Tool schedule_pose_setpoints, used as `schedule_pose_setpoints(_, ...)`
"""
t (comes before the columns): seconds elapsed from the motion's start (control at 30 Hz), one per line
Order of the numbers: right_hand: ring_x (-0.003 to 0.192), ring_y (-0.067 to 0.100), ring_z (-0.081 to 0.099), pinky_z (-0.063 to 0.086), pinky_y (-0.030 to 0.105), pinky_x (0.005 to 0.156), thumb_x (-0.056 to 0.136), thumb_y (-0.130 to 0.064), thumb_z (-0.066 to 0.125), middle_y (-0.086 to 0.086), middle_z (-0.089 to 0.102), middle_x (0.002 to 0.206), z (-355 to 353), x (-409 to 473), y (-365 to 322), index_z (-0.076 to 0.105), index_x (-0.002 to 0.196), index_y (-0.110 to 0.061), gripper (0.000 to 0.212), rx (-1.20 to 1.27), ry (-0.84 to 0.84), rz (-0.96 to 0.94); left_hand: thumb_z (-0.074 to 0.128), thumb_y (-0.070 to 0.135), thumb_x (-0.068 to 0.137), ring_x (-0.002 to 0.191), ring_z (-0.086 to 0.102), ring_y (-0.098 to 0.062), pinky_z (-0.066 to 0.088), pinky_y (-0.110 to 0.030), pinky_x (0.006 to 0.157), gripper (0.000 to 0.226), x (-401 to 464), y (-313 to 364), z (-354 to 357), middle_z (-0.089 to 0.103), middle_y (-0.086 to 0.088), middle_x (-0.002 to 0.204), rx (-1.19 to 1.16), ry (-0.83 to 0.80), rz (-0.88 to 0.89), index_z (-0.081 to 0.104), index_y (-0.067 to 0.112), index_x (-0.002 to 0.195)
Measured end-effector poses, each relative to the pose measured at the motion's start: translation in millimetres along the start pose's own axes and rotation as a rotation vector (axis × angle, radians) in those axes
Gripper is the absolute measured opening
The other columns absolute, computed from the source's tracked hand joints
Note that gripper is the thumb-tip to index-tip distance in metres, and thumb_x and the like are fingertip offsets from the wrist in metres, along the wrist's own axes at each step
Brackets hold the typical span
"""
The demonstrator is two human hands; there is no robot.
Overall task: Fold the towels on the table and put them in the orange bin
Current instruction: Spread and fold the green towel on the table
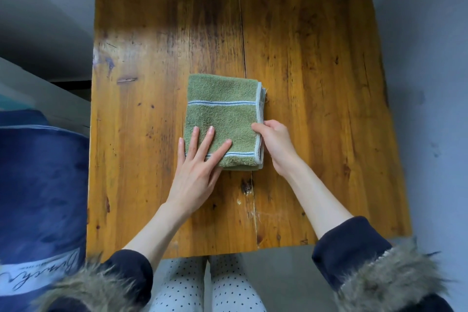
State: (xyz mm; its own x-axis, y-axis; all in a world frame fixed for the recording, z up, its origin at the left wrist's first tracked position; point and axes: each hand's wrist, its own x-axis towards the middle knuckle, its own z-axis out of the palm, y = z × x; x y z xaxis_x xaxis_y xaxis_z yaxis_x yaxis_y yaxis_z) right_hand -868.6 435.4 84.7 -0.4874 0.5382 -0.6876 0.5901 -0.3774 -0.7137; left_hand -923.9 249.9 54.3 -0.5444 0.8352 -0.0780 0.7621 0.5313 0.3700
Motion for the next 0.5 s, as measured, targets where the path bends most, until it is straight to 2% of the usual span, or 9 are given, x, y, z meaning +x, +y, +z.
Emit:
schedule_pose_setpoints(0.07, 0.098, 0.024, 0.063, 0.051, 0.046, 0.091, 0.093, -0.017, 0.052, 0.011, 0.064, 0.106, -2, 0, 4, 0.055, 0.106, -0.007, 0.017, -0.03, 0.001, 0.014, 0.041, 0.027, 0.096, 0.143, 0.007, -0.037, 0.016, -0.064, 0.109, 0.05, -1, -3, 2, 0.022, -0.011, 0.154, 0.052, -0.013, 0.025, 0.029, 0.033, 0.144)
schedule_pose_setpoints(0.13, 0.103, 0.025, 0.061, 0.048, 0.048, 0.094, 0.095, -0.016, 0.049, 0.013, 0.063, 0.111, -3, 0, 7, 0.053, 0.115, -0.004, 0.023, -0.065, 0.013, 0.0, 0.03, 0.034, 0.097, 0.142, 0.009, -0.039, 0.017, -0.066, 0.108, 0.046, -1, -5, 3, 0.022, -0.012, 0.154, 0.107, -0.045, 0.029, 0.031, 0.034, 0.144)
schedule_pose_setpoints(0.23, 0.1, 0.021, 0.061, 0.051, 0.043, 0.091, 0.092, -0.018, 0.055, 0.008, 0.06, 0.111, -2, -6, 8, 0.047, 0.122, -0.009, 0.032, -0.128, 0.067, -0.068, 0.027, 0.036, 0.098, 0.142, 0.008, -0.039, 0.013, -0.066, 0.108, 0.046, -1, -5, 6, 0.02, -0.012, 0.155, 0.152, -0.056, 0.021, 0.028, 0.036, 0.144)
schedule_pose_setpoints(0.3, 0.094, 0.016, 0.059, 0.049, 0.034, 0.085, 0.088, -0.022, 0.061, 0.001, 0.057, 0.107, -3, -15, 13, 0.045, 0.119, -0.017, 0.035, -0.201, 0.132, -0.14, 0.03, 0.035, 0.098, 0.142, 0.007, -0.039, 0.012, -0.066, 0.108, 0.047, -1, -5, 8, 0.02, -0.011, 0.155, 0.171, -0.043, 0.021, 0.027, 0.036, 0.144)
schedule_pose_setpoints(0.37, 0.089, 0.014, 0.059, 0.047, 0.031, 0.082, 0.085, -0.025, 0.065, -0.003, 0.056, 0.101, -3, -29, 22, 0.046, 0.109, -0.021, 0.031, -0.248, 0.161, -0.186, 0.039, 0.029, 0.098, 0.142, 0.005, -0.039, 0.012, -0.065, 0.108, 0.049, 0, -4, 10, 0.019, -0.012, 0.155, 0.171, -0.021, 0.026, 0.027, 0.035, 0.145)
schedule_pose_setpoints(0.5, 0.094, 0.021, 0.062, 0.049, 0.038, 0.089, 0.083, -0.033, 0.066, 0.005, 0.063, 0.104, -4, -46, 44, 0.06, 0.099, -0.016, 0.025, -0.37, 0.067, -0.104, 0.057, 0.017, 0.091, 0.142, 0.005, -0.039, 0.011, -0.064, 0.108, 0.063, 1, -3, 9, 0.02, -0.013, 0.155, 0.166, -0.005, 0.038, 0.028, 0.034, 0.145)
